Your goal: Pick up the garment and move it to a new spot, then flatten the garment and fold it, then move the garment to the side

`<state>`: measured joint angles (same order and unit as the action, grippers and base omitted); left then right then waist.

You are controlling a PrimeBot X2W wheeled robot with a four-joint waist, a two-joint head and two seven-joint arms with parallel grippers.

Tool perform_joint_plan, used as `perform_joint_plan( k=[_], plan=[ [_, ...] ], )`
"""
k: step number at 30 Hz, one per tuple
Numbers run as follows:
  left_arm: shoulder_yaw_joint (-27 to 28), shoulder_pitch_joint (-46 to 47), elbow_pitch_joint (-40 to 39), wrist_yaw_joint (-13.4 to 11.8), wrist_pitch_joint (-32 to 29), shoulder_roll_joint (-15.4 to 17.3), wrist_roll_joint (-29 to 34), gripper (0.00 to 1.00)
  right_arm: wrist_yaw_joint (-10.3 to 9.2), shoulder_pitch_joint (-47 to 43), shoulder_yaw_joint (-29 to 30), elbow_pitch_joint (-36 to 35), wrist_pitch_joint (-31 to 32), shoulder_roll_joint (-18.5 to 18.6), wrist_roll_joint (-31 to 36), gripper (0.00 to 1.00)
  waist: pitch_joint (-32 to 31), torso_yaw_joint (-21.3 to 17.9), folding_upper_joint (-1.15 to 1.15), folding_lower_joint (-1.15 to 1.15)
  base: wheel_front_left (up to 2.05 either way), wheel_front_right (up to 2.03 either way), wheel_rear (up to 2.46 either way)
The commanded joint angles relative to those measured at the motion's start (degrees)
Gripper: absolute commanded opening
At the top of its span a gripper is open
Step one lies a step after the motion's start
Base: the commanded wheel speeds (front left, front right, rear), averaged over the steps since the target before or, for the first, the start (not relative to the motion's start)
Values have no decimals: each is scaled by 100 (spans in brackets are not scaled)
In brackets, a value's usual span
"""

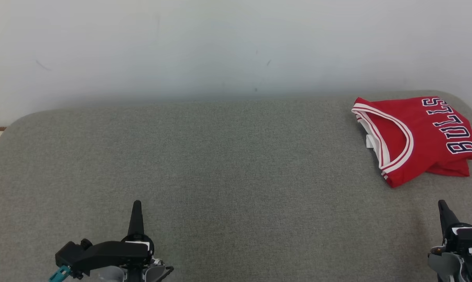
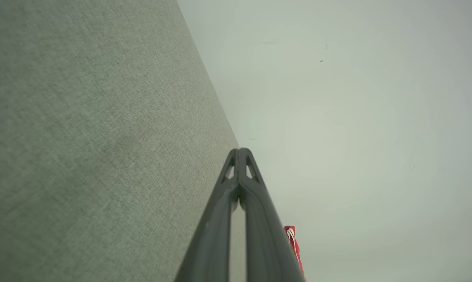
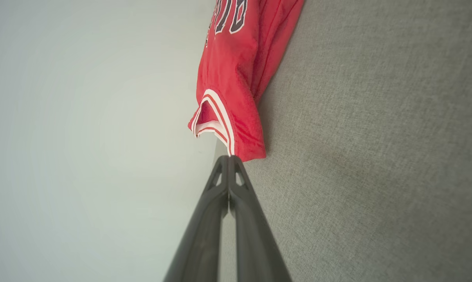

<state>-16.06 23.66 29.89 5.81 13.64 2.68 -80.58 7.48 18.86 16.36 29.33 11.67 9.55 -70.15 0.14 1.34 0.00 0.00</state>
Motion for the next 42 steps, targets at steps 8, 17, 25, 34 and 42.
perform_joint_plan(
  k=[8,17,25,34,42],
  plan=[
    [-148,303,162,62,-24,29,-594,0,2,256,217,130,186,81,-467,0,27,-28,0,0,0,0,0],
    [-273,480,326,92,-32,30,-1093,0,2,398,405,275,356,103,-881,0,57,-57,0,0,0,0,0],
    [-382,629,460,118,-35,30,-1513,0,2,524,560,395,493,123,-1223,0,83,-83,0,0,0,0,0],
    [-491,779,606,154,-43,31,-1959,0,2,656,723,517,640,144,-1586,0,113,-113,0,0,0,0,0],
    [-587,903,725,170,-51,32,-2326,0,2,758,857,625,760,159,-1883,0,139,-139,0,0,0,0,0]
  ],
)
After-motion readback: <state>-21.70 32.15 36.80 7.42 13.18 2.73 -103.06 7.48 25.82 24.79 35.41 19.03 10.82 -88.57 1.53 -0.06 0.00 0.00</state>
